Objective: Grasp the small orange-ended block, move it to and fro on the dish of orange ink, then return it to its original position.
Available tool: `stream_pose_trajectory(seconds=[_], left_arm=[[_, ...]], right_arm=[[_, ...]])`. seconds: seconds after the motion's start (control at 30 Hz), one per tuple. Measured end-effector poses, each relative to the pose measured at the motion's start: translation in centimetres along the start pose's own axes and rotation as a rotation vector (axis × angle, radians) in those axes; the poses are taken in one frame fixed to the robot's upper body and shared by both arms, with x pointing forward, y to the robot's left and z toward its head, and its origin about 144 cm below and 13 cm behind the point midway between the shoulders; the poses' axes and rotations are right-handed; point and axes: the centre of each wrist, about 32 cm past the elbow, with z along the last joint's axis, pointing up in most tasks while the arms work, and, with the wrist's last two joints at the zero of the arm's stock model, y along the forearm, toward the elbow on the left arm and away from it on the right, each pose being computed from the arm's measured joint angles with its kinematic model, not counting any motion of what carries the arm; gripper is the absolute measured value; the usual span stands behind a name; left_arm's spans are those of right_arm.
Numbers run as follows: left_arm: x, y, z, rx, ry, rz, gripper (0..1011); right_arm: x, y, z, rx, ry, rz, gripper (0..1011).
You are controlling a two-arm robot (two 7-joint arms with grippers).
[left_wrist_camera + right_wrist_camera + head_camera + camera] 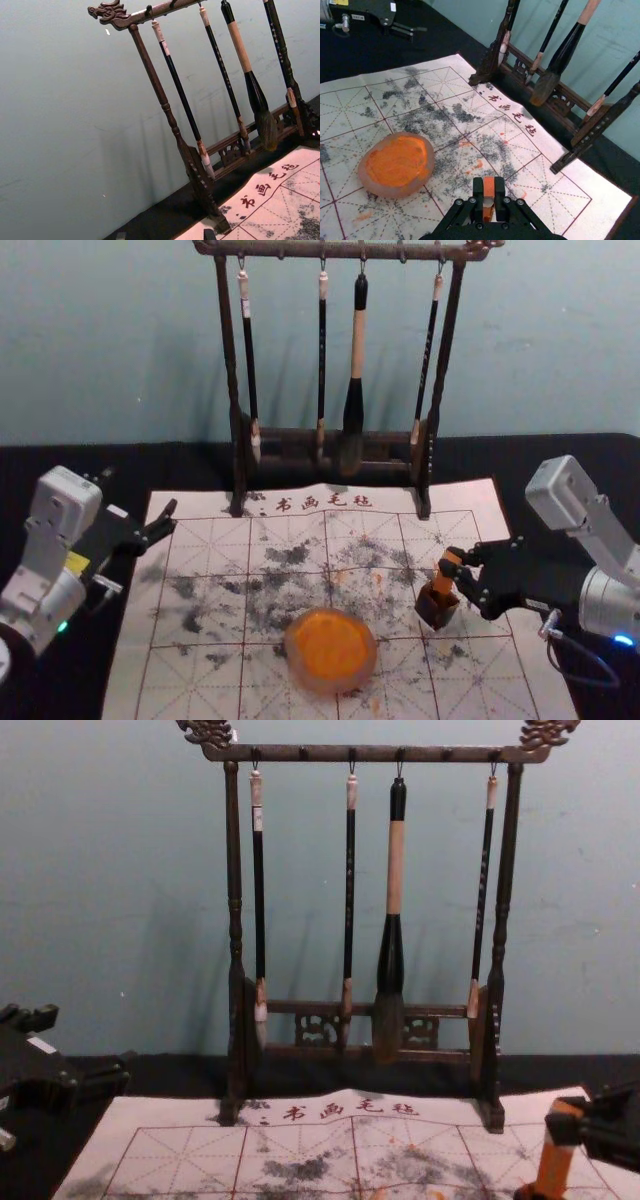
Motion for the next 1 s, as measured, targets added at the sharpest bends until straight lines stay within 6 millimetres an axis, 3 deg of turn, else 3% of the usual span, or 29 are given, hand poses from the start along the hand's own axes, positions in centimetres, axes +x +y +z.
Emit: stream_pose_trajectory(seconds=[1.0], left_arm=[[0.0, 0.0, 0.0, 0.000, 0.000, 0.000, 1001]], right_arm=[[-0.3, 1.3, -1.2, -0.052, 0.029, 0.042, 87]])
